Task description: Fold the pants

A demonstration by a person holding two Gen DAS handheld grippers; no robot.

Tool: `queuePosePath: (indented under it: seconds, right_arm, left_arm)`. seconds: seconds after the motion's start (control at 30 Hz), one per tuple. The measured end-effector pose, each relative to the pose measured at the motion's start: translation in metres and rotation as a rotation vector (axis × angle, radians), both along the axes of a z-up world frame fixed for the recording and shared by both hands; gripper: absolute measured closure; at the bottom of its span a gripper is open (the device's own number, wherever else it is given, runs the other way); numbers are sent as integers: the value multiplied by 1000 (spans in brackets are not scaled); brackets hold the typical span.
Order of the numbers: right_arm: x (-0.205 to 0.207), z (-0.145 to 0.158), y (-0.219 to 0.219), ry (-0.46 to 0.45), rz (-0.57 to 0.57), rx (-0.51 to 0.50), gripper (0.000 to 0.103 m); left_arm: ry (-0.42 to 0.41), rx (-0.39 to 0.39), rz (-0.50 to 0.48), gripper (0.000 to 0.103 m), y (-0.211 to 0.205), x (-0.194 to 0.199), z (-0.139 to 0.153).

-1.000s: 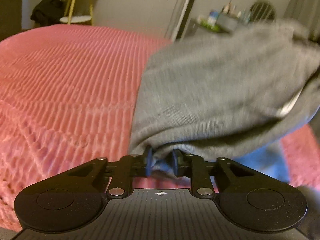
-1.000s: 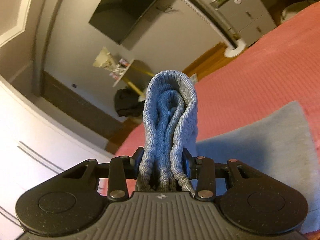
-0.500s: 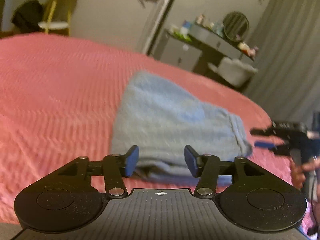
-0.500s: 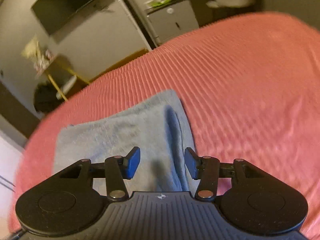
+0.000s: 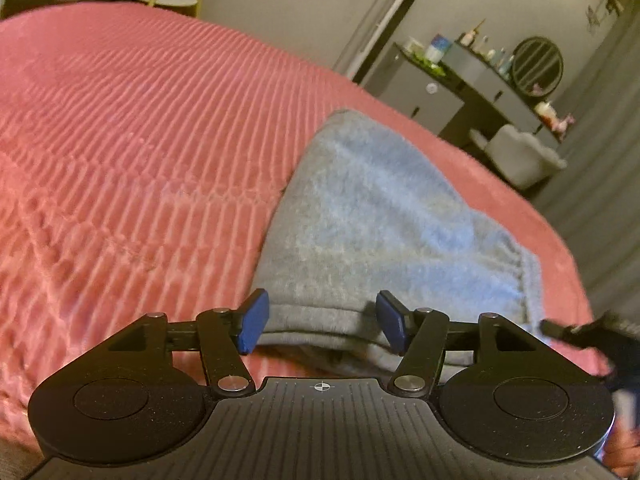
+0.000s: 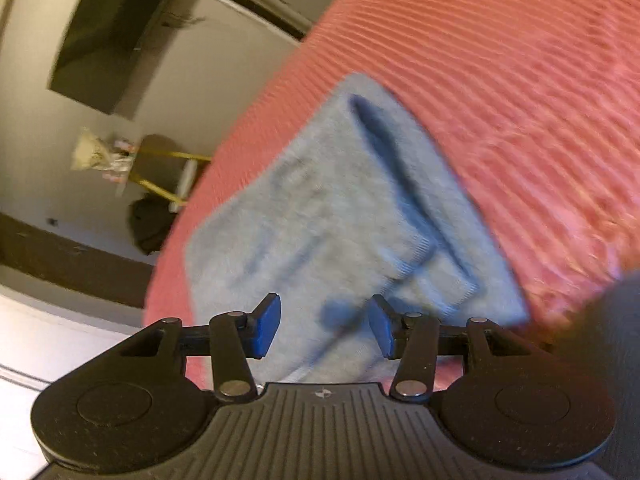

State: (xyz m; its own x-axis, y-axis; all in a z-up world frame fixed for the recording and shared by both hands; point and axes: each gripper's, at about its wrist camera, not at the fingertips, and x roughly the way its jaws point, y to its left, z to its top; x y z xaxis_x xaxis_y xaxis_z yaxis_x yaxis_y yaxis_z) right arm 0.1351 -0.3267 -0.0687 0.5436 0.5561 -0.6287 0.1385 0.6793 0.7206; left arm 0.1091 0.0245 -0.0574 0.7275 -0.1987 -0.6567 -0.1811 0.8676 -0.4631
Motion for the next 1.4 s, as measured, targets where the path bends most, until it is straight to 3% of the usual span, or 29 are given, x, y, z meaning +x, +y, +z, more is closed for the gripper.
queuePosePath:
  seconds: [0.17,0.23,0.27,0.3,0.47,0.7,0.83,1.03,1.1,1.17,1.2,1.23,1.27,1.4]
  right_arm:
    - [10,-21,-7,-14,-76,64,53]
    - [13,-31,-8,-14,-113,104,55]
    - [15,-34,-8,-9,-123,118,64]
    - [16,-36,-7,-1,-131,124,66]
    - [16,-49,-1,-22,-157,144,69]
    - [6,-59,4,-76,-179,123,69]
    - [5,-56,4,-92,-163,110,68]
    - [9,-54,5,-65,-182,129,69]
    - [13,-54,4,-38,-189,128,76]
    - [14,-50,6,-38,-180,101,77]
    - [14,-47,8,-44,-173,80,79]
    - [13,-43,10,-52,-170,51,79]
    - [12,-39,12,-64,-170,33,80]
    - [1,-11,14,-139,-158,17,82]
  left_arm:
    - [-4,-90,-11,39,4,-9,1]
    - [-18,-173,-20,40,7,-15,2]
    - [-27,-225,-30,40,9,-18,1]
    - [-34,-267,-40,40,11,-19,0]
    - [21,-457,30,40,19,-8,-19]
    - [44,-574,112,41,22,4,-35]
    - [78,-584,106,43,23,-3,-40]
    - [46,-619,184,43,34,5,-48]
    - [43,-646,204,43,40,11,-51]
    - [33,-667,217,49,41,12,-55]
    - [31,-653,216,62,42,13,-54]
    - [23,-638,210,82,43,13,-54]
    - [13,-631,208,90,45,11,-53]
    - [-64,-654,198,93,51,-7,-39]
